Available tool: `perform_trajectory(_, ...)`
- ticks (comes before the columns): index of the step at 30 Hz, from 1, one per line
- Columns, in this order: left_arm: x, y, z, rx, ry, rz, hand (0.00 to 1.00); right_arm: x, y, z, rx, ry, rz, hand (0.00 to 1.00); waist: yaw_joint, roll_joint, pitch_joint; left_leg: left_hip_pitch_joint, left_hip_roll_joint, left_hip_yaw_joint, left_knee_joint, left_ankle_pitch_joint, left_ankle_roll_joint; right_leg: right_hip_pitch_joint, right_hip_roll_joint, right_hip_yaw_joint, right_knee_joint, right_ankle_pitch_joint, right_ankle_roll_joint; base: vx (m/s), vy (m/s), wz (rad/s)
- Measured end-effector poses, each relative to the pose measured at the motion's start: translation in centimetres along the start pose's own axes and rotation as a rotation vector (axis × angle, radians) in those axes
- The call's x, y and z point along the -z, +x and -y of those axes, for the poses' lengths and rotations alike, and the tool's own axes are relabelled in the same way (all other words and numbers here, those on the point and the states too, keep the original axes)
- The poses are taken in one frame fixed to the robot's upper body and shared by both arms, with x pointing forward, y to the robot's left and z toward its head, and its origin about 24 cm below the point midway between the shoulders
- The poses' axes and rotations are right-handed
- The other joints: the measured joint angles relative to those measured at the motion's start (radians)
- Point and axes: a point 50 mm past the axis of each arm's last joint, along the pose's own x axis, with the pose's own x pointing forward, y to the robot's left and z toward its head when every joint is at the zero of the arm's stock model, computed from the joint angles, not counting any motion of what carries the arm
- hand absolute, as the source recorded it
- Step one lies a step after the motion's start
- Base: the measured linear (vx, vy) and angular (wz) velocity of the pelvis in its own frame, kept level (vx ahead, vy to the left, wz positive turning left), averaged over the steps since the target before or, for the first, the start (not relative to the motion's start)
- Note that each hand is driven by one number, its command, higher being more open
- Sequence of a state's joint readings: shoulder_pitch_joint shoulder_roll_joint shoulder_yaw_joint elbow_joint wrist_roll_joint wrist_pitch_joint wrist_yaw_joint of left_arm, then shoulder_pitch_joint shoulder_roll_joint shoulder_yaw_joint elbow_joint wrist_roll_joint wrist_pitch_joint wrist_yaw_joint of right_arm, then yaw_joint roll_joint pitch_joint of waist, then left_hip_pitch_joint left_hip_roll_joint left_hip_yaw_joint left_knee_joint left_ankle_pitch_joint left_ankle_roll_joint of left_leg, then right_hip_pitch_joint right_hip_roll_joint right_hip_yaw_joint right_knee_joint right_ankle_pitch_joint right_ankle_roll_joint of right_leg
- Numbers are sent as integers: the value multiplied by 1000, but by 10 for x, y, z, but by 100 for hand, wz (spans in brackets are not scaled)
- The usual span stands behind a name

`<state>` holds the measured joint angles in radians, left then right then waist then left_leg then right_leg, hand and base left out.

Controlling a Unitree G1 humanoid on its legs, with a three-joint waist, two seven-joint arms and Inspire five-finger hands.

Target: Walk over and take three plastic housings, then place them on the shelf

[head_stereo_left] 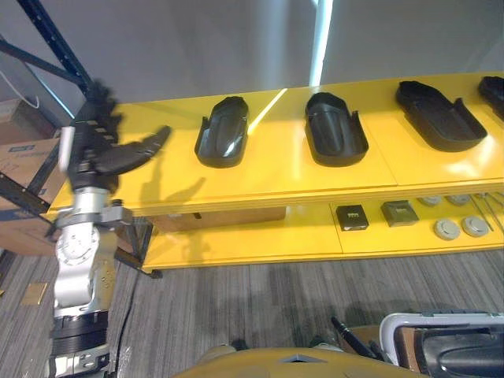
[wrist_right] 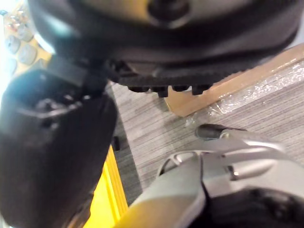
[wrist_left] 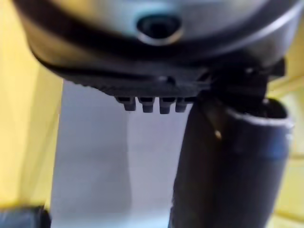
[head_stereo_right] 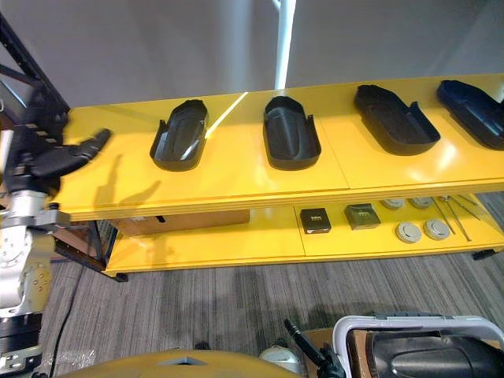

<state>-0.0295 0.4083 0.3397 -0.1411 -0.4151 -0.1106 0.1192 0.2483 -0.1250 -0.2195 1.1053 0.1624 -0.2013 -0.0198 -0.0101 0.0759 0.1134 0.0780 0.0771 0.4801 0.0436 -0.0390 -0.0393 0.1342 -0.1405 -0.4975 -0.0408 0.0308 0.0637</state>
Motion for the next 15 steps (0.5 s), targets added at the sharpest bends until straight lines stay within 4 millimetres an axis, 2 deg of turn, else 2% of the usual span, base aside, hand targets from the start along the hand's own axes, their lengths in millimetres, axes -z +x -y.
perform_trajectory(4,23,0,-13,-129,85,-88,100,-2,1,-2,-2,5,10,100,5,-5,-2,1,-6,-15,-8,6,1,7,-4,-14,1,0,0,-4,26,11)
perform_trajectory(7,44,6,-18,-149,97,-186,100,-3,1,-3,-12,1,14,100,2,-7,-3,4,-9,-19,-19,16,3,6,-5,-17,2,0,0,-15,19,3)
perform_trajectory(12,60,10,-26,-69,161,-297,100,-6,1,-6,-33,-18,27,100,-20,-11,-5,12,-11,-18,-33,25,2,5,-4,-15,2,1,1,-1,10,-2)
perform_trajectory(15,64,17,-21,27,124,-341,100,-5,0,-6,-37,-19,22,100,-19,-11,-5,15,-10,-15,-34,26,1,5,-2,-8,2,1,1,13,19,-5)
